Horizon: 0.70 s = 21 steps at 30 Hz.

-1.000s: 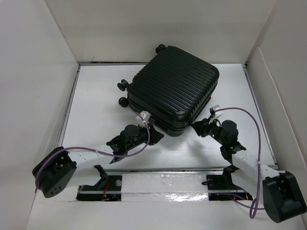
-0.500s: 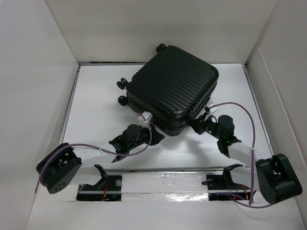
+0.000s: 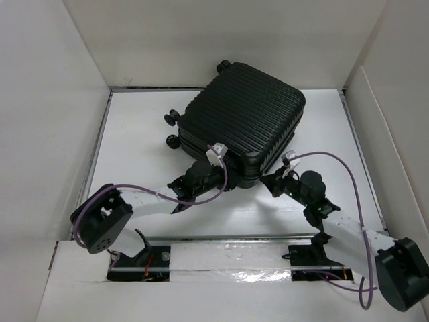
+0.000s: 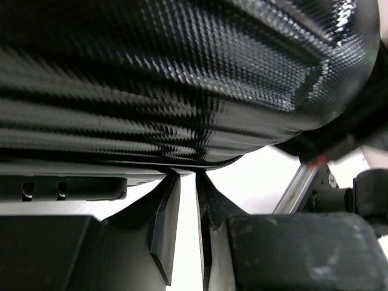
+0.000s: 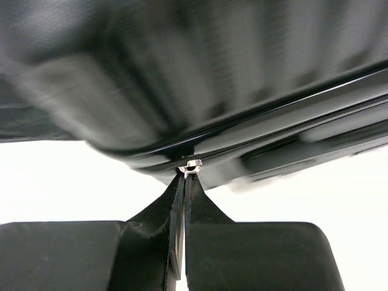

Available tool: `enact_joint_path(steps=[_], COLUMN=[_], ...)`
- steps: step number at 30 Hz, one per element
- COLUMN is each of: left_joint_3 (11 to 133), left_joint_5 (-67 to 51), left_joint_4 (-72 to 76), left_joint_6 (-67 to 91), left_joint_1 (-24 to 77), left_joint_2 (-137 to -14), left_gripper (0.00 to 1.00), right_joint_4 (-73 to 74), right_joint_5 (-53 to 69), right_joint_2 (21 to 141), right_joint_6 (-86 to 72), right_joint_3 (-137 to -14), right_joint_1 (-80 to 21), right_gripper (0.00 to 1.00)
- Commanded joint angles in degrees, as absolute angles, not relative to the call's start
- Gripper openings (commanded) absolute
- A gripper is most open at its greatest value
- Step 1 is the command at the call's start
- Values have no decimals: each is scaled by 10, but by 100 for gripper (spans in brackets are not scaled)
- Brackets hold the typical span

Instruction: Pack the luggage

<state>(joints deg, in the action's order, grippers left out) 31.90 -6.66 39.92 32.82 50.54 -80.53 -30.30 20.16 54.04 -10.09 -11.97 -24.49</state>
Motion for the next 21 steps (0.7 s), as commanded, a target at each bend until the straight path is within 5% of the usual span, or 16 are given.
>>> enact_joint_path(steps=[1,7,12,15,17,21], left_joint_3=[375,456,516,509,464,383], left_joint_5=[-54,-50,-55,-52,-36,-39], left_joint_4=[460,454,438,419,410,356], left_joint_6=[333,346,357,364,372,395], left_joint_1=[504,515,533,533,519,470], left_joint_2=[-843,-905,-953,-942,-891,-766], left_gripper=[14,14,15,34,57,75], right_joint_4=[-239,-163,-256,-304,-344,-361], right_joint_5=[173,78,-16,-59,-88,-84], right_joint_2=[480,404,468,557,597,612], right_joint_6=[-123,-199,-224,-217,-218,-214], right_joint_3=[-125,-125,-157,-197,-200,-190], right_joint_1=[-328,-487,-570,-570,-570,-570], right_gripper=[0,0,0,0,0,0])
